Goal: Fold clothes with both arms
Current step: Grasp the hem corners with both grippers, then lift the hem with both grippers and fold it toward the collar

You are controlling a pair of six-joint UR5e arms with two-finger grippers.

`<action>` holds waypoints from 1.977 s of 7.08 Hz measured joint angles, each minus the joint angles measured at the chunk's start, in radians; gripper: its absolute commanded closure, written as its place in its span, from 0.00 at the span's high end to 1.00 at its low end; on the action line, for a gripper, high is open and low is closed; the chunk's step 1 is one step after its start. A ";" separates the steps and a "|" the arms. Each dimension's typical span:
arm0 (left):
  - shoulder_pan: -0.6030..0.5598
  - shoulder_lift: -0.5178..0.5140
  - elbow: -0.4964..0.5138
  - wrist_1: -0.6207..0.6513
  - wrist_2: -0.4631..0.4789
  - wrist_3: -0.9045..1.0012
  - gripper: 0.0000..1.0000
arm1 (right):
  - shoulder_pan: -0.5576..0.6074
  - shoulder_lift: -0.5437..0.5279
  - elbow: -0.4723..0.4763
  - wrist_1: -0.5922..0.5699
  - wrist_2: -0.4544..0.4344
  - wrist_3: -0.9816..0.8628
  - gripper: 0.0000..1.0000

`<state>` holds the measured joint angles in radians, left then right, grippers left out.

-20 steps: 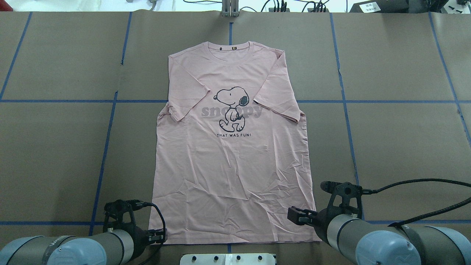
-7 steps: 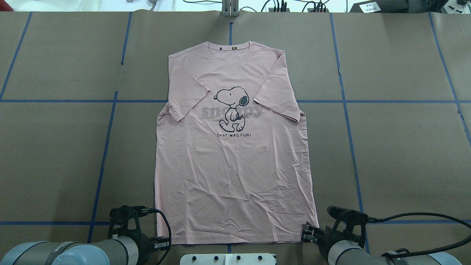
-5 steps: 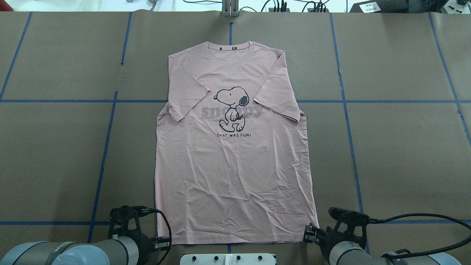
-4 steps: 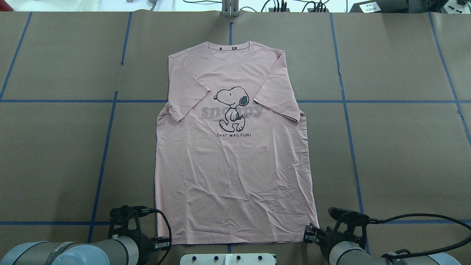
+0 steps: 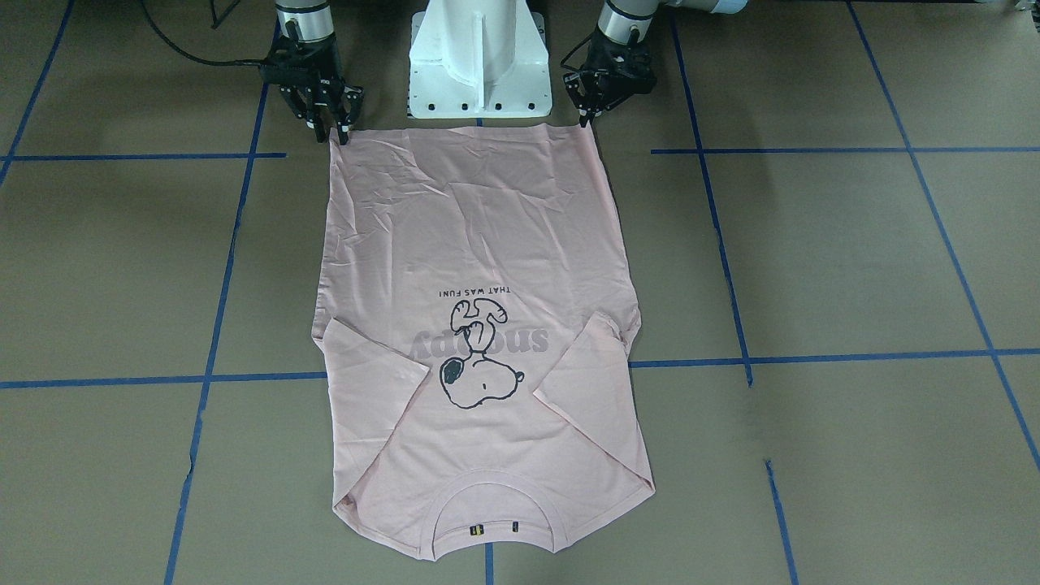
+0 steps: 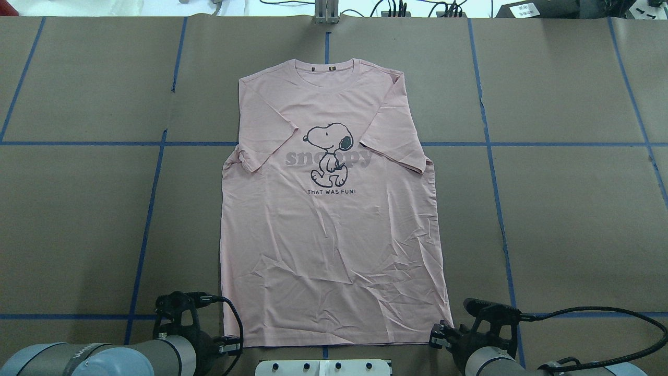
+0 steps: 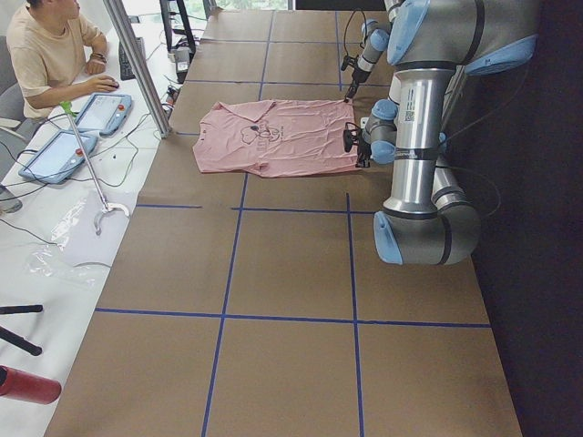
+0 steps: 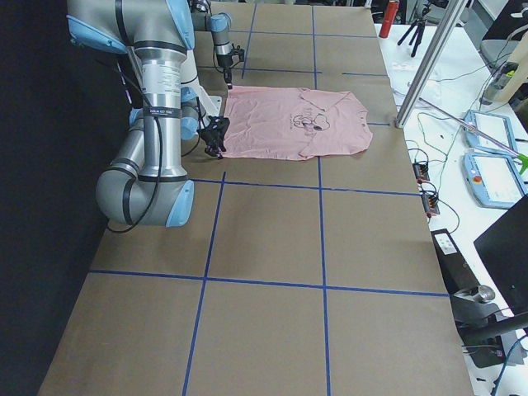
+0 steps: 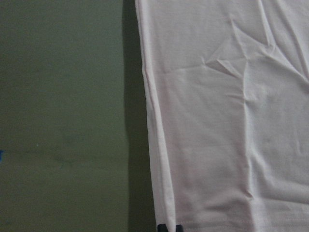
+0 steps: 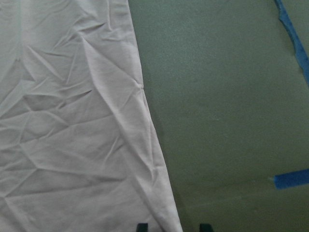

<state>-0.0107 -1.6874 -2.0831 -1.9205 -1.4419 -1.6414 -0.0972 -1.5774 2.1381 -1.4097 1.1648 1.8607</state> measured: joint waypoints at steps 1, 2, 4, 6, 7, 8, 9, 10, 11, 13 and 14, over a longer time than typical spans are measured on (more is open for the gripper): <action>0.000 0.000 0.000 0.000 0.000 0.000 0.00 | -0.004 0.000 0.000 0.000 -0.001 0.000 0.40; 0.000 0.000 0.000 0.000 0.000 0.000 0.00 | -0.009 0.000 0.000 0.000 -0.002 0.000 0.07; 0.000 -0.001 0.000 0.000 0.000 0.000 0.00 | -0.015 0.000 0.000 0.000 -0.002 0.000 0.00; 0.002 -0.003 0.000 0.000 0.000 -0.001 0.00 | -0.023 -0.004 0.001 -0.001 -0.002 -0.002 0.00; 0.001 -0.008 -0.002 0.000 0.001 -0.001 0.00 | -0.028 -0.005 0.006 -0.001 -0.002 -0.004 0.00; -0.002 -0.008 -0.020 0.005 -0.007 0.002 0.00 | -0.026 -0.011 0.028 -0.001 0.000 -0.014 0.00; -0.013 -0.004 -0.080 0.051 -0.048 0.008 0.00 | -0.022 -0.035 0.095 -0.011 0.005 -0.045 0.00; -0.029 -0.009 -0.190 0.171 -0.107 0.011 0.00 | -0.016 -0.062 0.214 -0.067 0.024 -0.088 0.00; -0.054 -0.039 -0.318 0.326 -0.165 0.013 0.00 | -0.001 -0.066 0.351 -0.181 0.071 -0.110 0.00; -0.169 -0.187 -0.457 0.571 -0.298 0.027 0.00 | 0.087 0.029 0.540 -0.446 0.221 -0.135 0.00; -0.218 -0.240 -0.452 0.617 -0.323 0.082 0.00 | 0.154 0.138 0.543 -0.558 0.275 -0.189 0.00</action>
<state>-0.2286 -1.9278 -2.5351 -1.3034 -1.7654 -1.5599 0.0564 -1.4396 2.6807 -1.9674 1.4394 1.6715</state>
